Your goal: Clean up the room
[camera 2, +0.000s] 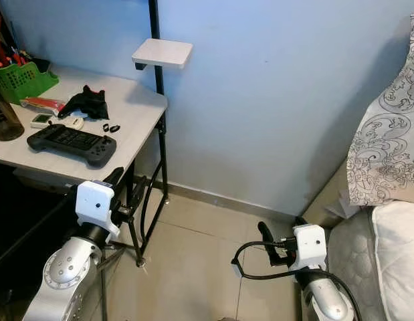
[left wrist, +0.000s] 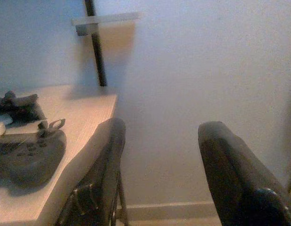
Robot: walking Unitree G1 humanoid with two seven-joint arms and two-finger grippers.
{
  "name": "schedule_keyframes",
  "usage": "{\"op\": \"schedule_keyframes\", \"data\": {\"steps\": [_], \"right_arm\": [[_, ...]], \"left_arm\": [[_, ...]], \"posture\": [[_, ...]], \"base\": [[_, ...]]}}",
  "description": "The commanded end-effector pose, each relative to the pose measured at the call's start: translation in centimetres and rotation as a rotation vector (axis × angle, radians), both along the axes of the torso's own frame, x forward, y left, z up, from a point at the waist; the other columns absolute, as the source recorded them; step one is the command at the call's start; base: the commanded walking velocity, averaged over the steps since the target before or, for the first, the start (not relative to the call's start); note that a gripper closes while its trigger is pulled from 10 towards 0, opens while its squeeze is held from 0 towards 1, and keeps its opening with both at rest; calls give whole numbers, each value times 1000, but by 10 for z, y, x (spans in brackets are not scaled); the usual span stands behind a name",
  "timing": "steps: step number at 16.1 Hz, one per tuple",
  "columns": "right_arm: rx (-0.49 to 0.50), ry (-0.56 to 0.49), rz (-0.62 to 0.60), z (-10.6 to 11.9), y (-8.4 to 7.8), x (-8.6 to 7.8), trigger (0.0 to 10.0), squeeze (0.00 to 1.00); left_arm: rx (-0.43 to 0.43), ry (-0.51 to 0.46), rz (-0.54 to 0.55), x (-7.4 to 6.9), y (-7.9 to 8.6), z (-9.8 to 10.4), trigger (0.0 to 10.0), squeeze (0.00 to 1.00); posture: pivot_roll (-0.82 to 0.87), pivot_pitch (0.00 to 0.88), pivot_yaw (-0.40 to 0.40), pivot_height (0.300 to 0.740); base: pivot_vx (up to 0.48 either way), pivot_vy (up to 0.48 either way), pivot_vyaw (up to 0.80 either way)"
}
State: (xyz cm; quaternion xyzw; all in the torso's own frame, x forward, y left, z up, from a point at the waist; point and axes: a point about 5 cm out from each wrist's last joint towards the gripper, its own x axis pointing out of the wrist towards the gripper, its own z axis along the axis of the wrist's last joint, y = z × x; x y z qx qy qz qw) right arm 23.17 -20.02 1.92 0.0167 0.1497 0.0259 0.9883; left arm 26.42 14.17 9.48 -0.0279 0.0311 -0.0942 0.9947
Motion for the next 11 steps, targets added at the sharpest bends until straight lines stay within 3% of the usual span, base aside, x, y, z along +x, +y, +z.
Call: {"op": "schedule_keyframes", "data": {"steps": [1, 3, 5, 6, 7, 8, 11], "right_arm": [[54, -54, 9, 30, 42, 45, 10000, 0], [70, -83, 59, 30, 46, 38, 10000, 0], [85, -78, 51, 31, 43, 36, 10000, 0], [47, -152, 44, 44, 34, 30, 10000, 1000], [-35, -177, 54, 44, 22, 19, 10000, 1000], [-10, -130, -23, 32, 14, 18, 10000, 1000], [3, -147, 0, 33, 26, 18, 10000, 1000]], "left_arm": [[-96, 140, 39, 21, 0, -8, 10000, 0], [-16, 101, 31, 18, 0, -7, 10000, 0], [2, 85, 38, 17, 0, -5, 10000, 0], [85, 27, -24, 10, -1, 3, 10000, 1000], [144, 19, -54, 1, 0, 4, 10000, 1000], [184, 7, -54, 2, -1, 5, 10000, 1000], [166, -32, -46, 3, -5, 11, 10000, 1000]], "posture": [[59, 0, -41, 740], [55, 0, -38, 740], [52, 0, -35, 740], [54, 0, -36, 740], [45, 0, -31, 740], [52, 0, -34, 740], [53, 0, -36, 740]], "base": [[0, 0, 0], [0, 0, 0], [0, 0, 0], [0, 0, 0], [0, 0, 0], [0, 0, 0], [0, 0, 0]]}}
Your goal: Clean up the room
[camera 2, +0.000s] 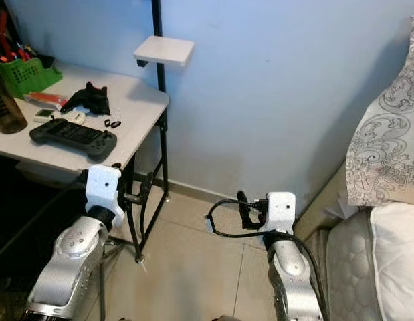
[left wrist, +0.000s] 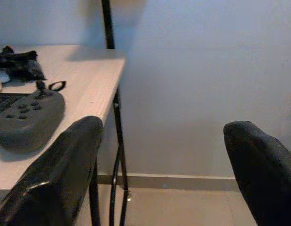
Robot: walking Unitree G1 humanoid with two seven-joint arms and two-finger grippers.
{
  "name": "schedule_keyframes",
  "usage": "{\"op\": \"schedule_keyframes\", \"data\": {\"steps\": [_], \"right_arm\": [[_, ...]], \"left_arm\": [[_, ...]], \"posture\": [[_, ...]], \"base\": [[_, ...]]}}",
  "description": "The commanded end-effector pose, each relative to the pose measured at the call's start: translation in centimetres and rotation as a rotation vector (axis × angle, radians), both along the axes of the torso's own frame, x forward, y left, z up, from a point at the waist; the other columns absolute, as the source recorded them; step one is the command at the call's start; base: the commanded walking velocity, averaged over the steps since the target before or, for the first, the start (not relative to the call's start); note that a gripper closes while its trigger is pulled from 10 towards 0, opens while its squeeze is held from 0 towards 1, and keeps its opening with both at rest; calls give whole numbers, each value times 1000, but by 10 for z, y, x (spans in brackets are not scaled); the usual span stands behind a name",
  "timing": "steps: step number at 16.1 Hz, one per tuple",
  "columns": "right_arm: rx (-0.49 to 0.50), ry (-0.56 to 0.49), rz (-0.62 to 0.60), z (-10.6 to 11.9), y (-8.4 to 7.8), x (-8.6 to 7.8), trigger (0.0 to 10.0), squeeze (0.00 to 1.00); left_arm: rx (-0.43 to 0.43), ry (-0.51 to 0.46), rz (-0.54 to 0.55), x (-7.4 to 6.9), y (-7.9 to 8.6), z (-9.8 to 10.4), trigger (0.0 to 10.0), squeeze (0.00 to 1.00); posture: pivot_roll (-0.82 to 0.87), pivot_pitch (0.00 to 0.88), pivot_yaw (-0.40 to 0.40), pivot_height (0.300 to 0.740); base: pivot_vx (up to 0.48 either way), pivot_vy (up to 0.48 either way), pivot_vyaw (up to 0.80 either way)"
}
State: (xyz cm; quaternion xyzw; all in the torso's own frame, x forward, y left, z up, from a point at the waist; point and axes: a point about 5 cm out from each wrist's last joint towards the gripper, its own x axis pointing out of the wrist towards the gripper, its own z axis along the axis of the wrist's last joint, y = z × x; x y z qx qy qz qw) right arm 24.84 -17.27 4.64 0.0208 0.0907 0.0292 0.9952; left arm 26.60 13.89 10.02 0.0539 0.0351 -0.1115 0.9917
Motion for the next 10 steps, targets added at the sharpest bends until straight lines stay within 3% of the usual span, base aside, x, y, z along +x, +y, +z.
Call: {"op": "schedule_keyframes", "data": {"steps": [1, 3, 4, 5, 6, 7, 9, 10], "right_arm": [[-11, -20, -20, 2, -6, 0, 10000, 1000], [-11, -44, 9, 4, -5, -1, 10000, 1000], [-30, -40, -9, 3, -7, 0, 10000, 1000], [-61, -33, -27, 3, -9, 1, 10000, 1000], [-70, -21, -18, 2, -8, 4, 10000, 251], [-76, -22, 0, 3, -3, 12, 10000, 0], [-67, -32, 6, 5, 0, 15, 10000, 0], [-96, -18, 6, 2, 0, 13, 10000, 0]], "left_arm": [[17, -32, 22, 1, 3, 7, 10000, 1000], [32, -86, 30, 0, 6, 16, 10000, 1000], [7, -61, 17, 1, 6, 13, 10000, 1000], [-98, -58, -69, 0, -1, 16, 10000, 1000], [-34, -52, -65, 3, -3, 14, 10000, 427], [-40, -36, -58, 10, -8, 11, 10000, 0], [-35, -41, -29, 16, -6, 10, 10000, 0], [-71, -37, -70, 19, -7, 12, 10000, 0]], "posture": [[54, 0, -36, 740], [53, 0, -33, 740], [50, 0, -30, 740], [44, 0, -23, 740], [44, 0, -23, 740], [31, 0, -15, 740], [22, 0, -18, 740], [18, 0, -20, 740]], "base": [[0, 0, 0], [0, 0, 0], [0, 0, 0], [0, 0, 0], [0, -480, 0], [0, -465, -756], [0, -223, -738], [0, 0, -719]]}}
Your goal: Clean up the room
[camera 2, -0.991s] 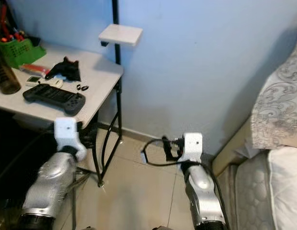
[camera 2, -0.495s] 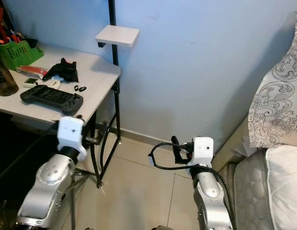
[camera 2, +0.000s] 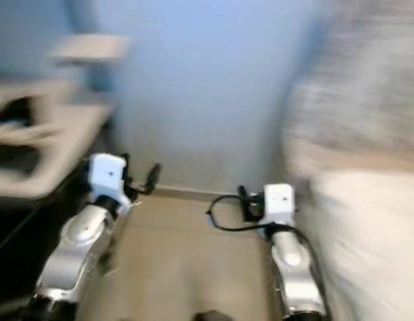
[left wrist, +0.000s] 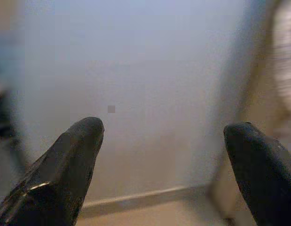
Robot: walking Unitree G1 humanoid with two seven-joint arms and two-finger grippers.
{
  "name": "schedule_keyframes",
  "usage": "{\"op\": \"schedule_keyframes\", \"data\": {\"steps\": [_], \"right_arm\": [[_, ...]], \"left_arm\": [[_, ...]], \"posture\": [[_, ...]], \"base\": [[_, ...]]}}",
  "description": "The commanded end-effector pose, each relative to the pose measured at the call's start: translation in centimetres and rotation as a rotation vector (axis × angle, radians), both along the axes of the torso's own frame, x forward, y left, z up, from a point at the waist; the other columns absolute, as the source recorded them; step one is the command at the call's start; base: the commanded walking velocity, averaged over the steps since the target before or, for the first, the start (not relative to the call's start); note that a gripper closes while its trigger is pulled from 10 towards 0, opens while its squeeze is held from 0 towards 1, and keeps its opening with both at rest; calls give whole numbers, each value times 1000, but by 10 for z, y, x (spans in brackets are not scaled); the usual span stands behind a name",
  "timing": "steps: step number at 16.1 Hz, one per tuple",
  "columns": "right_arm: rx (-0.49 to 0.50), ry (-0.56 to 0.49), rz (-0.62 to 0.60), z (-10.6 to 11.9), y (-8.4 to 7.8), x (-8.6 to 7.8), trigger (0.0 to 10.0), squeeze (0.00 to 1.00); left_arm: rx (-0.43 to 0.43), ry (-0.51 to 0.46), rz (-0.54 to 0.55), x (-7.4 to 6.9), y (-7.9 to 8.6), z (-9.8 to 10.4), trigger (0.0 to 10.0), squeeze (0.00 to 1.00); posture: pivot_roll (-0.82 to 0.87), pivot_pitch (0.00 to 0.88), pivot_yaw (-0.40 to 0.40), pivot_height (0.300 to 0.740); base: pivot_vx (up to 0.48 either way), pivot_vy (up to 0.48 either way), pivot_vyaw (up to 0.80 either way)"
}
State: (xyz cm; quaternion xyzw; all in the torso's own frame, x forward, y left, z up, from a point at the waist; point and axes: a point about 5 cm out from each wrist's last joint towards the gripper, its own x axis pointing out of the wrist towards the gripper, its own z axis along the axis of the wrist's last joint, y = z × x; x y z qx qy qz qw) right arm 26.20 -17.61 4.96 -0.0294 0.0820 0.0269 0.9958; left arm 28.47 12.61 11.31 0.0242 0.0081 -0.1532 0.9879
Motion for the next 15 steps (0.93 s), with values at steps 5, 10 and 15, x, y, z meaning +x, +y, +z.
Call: {"op": "schedule_keyframes", "data": {"steps": [5, 10, 15], "right_arm": [[13, -23, 7, 1, 5, 0, 10000, 0], [19, -35, 5, 2, 4, -3, 10000, 0], [5, -8, 26, -3, -3, -21, 10000, 0]], "left_arm": [[-6, -40, -72, 6, 0, 4, 10000, 0], [-8, -46, -108, 7, 3, 2, 10000, 0], [14, 52, -29, -24, 27, -25, 10000, 0]], "posture": [[9, 0, -16, 740], [4, 0, -18, 740], [1, 0, -7, 740]], "base": [[0, -285, -701], [0, 118, -703], [0, 151, -701]]}}
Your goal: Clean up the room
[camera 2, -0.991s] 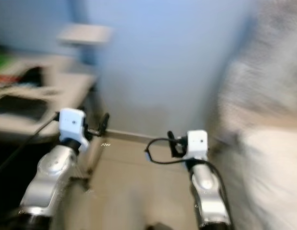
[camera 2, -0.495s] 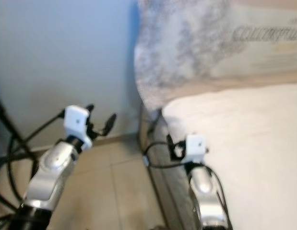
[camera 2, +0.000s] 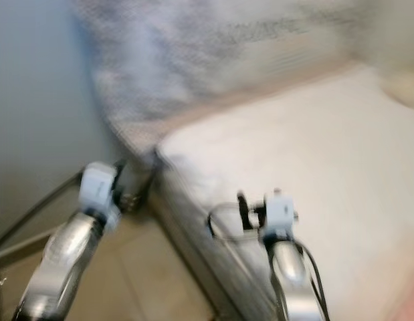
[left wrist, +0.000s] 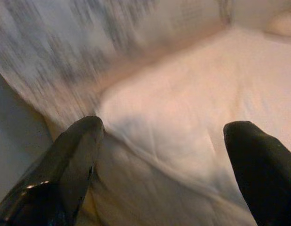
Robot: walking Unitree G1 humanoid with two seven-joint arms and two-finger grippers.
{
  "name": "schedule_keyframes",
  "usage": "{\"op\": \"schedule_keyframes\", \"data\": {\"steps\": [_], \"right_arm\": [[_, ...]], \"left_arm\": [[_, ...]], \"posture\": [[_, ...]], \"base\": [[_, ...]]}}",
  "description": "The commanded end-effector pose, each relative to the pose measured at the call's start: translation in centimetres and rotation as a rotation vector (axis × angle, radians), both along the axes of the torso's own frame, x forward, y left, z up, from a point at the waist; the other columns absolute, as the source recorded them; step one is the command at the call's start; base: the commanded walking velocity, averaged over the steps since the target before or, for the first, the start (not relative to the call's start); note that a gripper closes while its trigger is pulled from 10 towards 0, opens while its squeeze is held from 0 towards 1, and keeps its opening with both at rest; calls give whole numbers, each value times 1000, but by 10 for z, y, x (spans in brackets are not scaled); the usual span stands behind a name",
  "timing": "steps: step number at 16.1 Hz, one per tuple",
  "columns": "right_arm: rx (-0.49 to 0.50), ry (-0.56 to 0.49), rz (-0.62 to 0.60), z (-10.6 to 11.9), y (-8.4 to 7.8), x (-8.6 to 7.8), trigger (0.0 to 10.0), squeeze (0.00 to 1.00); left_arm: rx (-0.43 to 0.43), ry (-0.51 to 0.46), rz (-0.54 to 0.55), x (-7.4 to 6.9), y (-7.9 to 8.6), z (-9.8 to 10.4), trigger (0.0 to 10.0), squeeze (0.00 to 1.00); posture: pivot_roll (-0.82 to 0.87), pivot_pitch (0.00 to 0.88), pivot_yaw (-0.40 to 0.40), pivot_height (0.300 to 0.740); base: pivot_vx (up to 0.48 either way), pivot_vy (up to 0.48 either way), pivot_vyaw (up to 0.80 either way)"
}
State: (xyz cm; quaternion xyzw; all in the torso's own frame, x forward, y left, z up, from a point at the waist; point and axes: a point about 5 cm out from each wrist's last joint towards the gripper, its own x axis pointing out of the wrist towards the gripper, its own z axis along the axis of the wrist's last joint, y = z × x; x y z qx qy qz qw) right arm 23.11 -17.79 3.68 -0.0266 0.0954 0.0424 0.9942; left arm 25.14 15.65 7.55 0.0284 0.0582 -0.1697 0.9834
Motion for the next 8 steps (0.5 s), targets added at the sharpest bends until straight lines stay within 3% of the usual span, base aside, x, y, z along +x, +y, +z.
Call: {"op": "schedule_keyframes", "data": {"steps": [1, 2, 6, 7, 8], "right_arm": [[-25, 0, 16, 4, -6, 0, 10000, 0], [-63, 60, 44, -6, -12, -14, 10000, 0], [-14, 43, 20, -12, -14, -8, 10000, 0], [67, 22, -13, -8, -10, -4, 10000, 0], [67, 17, -5, -7, -9, -5, 10000, 0]], "left_arm": [[16, -9, -43, -6, -3, 3, 10000, 0], [45, 17, -99, -20, -3, -6, 10000, 0], [15, -64, -45, 1, -3, 9, 10000, 0], [16, -87, -65, 1, -4, 13, 10000, 0], [24, -97, -85, -2, -5, 14, 10000, 0]], "posture": [[2, 0, -9, 740], [5, 0, -15, 740], [19, 0, -31, 740], [20, 0, -36, 740], [19, 0, -35, 740]], "base": [[0, 0, -700], [0, 0, -706], [0, 0, -711], [0, 0, -694], [0, 0, -694]]}}
